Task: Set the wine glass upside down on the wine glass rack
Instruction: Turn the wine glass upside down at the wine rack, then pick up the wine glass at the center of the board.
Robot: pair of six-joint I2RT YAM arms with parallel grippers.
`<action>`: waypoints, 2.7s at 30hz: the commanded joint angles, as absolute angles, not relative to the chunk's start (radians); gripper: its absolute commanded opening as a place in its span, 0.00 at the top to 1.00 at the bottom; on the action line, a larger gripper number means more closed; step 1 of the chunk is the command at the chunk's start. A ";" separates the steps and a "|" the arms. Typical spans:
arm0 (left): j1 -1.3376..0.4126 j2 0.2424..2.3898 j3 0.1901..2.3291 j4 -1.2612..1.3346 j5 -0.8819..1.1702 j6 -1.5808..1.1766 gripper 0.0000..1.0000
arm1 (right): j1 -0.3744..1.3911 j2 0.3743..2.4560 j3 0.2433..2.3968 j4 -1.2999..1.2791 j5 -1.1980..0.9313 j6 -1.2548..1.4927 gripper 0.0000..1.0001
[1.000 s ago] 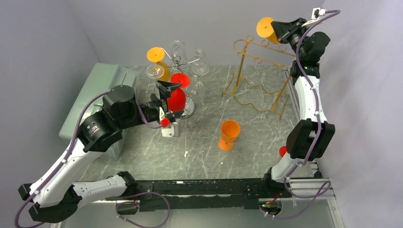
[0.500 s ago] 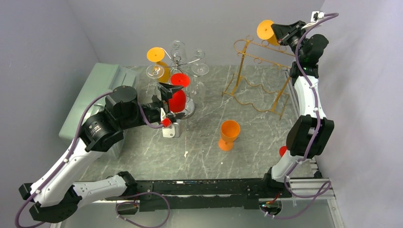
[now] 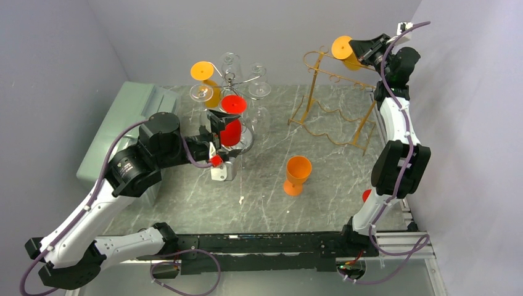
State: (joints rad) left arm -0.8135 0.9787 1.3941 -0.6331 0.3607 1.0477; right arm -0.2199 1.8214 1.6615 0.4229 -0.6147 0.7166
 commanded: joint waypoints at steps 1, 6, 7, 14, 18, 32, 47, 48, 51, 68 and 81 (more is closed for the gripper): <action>-0.818 0.969 1.388 -0.601 0.388 1.018 0.01 | -0.223 1.809 1.679 0.464 -0.644 0.732 1.00; -0.818 0.965 1.384 -0.597 0.393 1.019 0.01 | -0.222 1.813 1.680 0.423 -0.642 0.729 0.95; -0.818 0.964 1.381 -0.596 0.393 1.020 0.01 | -0.222 1.816 1.682 0.413 -0.641 0.729 0.93; -0.818 0.956 1.367 -0.592 0.394 1.041 0.01 | -0.221 1.826 1.692 0.363 -0.637 0.737 0.81; -0.818 0.949 1.358 -0.592 0.399 1.054 0.01 | -0.218 1.832 1.701 0.340 -0.638 0.737 0.82; -0.818 0.931 1.342 -0.594 0.406 1.075 0.01 | -0.218 1.786 1.663 0.351 -0.615 0.794 1.00; -0.818 0.906 1.311 -0.600 0.410 1.107 0.01 | -0.263 1.788 1.556 0.544 -0.628 1.096 1.00; -0.817 0.906 1.311 -0.601 0.410 1.106 0.01 | -0.264 1.789 1.563 0.536 -0.630 1.086 1.00; -0.818 0.907 1.311 -0.601 0.410 1.106 0.00 | -0.263 1.784 1.588 0.474 -0.629 1.037 0.96; -0.819 0.924 1.322 -0.593 0.420 1.110 0.01 | -0.259 1.707 1.766 0.017 -0.515 0.759 0.56; -0.819 0.952 1.333 -0.555 0.413 0.952 0.01 | -0.031 1.347 1.655 -0.485 -0.042 0.443 0.40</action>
State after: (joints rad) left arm -0.8135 0.9333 1.3109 -0.6201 0.3962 1.0664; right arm -0.1291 1.4757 1.6817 -0.2745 -0.2863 0.5888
